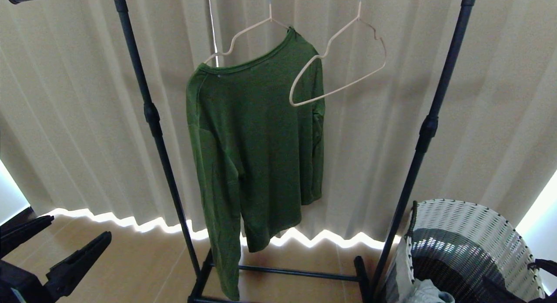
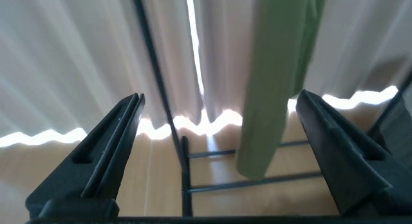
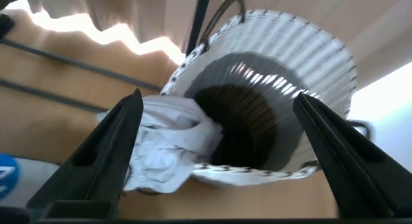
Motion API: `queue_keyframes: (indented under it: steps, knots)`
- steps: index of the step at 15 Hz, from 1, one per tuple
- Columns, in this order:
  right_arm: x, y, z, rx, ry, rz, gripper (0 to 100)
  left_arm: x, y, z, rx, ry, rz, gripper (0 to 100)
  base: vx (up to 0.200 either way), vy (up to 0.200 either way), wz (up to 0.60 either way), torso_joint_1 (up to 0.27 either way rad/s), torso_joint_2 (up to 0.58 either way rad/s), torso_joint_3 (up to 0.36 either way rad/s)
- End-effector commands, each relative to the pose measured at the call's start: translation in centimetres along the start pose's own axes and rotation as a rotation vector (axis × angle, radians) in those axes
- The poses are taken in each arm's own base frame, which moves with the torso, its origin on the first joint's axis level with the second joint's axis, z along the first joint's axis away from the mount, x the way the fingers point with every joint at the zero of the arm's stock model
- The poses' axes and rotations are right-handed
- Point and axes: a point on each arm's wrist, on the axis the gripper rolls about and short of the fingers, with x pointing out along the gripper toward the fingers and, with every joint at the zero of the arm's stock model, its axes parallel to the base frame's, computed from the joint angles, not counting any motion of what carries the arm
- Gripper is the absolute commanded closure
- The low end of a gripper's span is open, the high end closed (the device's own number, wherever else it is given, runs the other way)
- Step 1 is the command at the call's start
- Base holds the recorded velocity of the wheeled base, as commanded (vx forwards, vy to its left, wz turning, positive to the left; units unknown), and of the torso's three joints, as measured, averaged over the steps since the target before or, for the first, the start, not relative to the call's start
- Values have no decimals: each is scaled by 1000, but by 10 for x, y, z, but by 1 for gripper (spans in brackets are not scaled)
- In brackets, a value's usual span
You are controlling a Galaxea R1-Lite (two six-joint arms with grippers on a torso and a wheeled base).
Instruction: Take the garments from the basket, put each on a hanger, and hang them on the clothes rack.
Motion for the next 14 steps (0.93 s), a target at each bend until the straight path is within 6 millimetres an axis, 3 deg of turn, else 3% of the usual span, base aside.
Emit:
queue_keyframes:
  steps: [1, 10, 14]
  knots:
    - [-2, 0, 0, -27, -12, -2, 0, -1, -3, 0, 5, -8, -36, 0, 0, 0, 0, 0, 0, 0]
    - [32, 6, 25, -267, 159, 124, 0, -1, -7, 0, 12, -8, -83, 0, 0, 0, 0, 0, 0, 0]
    - [61, 40, 28, -424, 290, 251, 0, 0, -7, -1, 12, -5, -83, 0, 0, 0, 0, 0, 0, 0]
